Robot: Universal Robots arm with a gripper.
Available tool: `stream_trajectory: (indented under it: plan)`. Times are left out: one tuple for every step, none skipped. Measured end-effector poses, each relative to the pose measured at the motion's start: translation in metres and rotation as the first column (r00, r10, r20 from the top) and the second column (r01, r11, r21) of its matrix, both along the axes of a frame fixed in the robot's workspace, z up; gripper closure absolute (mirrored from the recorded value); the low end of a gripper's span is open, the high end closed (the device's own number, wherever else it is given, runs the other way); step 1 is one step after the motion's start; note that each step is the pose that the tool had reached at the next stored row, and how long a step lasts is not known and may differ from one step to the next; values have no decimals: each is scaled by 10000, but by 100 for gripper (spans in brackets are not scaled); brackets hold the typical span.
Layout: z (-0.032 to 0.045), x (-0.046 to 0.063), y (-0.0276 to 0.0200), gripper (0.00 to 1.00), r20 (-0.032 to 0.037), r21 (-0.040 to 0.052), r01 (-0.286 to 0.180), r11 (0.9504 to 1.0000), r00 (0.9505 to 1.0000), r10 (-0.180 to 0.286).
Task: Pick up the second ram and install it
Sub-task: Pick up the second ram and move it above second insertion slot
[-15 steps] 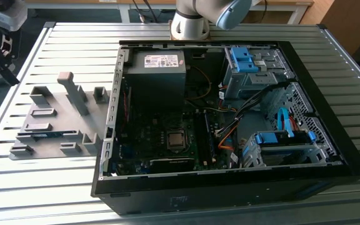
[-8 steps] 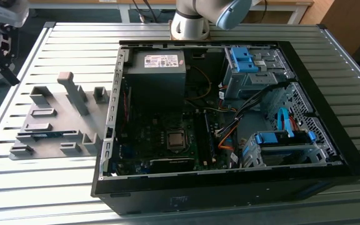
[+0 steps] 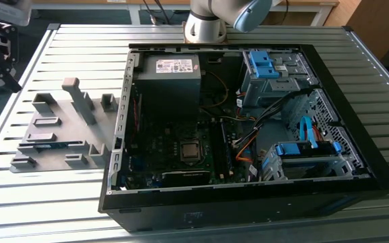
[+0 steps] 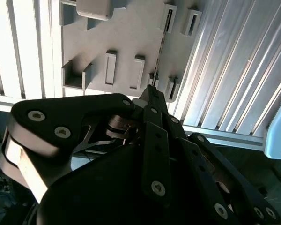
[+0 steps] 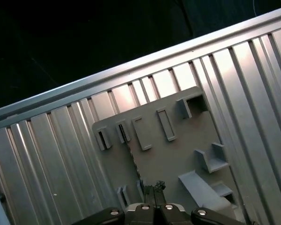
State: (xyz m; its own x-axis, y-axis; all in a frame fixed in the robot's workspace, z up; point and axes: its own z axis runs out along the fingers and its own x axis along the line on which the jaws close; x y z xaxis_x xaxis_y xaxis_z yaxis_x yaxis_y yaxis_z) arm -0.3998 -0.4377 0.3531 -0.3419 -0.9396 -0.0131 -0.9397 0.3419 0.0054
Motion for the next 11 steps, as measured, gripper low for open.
stream_trajectory:
  plan:
    - [-5,-4,-3,89,1,1,-74,10000,10000,74]
    - [-9,-7,-5,89,1,1,-102,9999,9999,102]
    - [-13,-9,-6,89,1,0,-121,9999,9999,121]
    - [-17,-12,-8,89,2,1,-142,9999,9999,142]
    - [-22,-15,-9,89,1,1,-177,9998,9998,177]
    - [-24,-17,-10,89,-1,0,-246,9997,9997,246]
    - [-26,-17,-10,89,-1,0,-372,9993,9993,372]
    - [-29,-17,-10,89,-1,-1,-519,9987,9987,519]
    - [-33,-17,-10,89,0,0,-675,9977,9977,675]
    - [-36,-17,-10,89,-1,-1,-834,9965,9965,834]
    - [-40,-17,-10,89,0,0,-999,9950,9950,999]
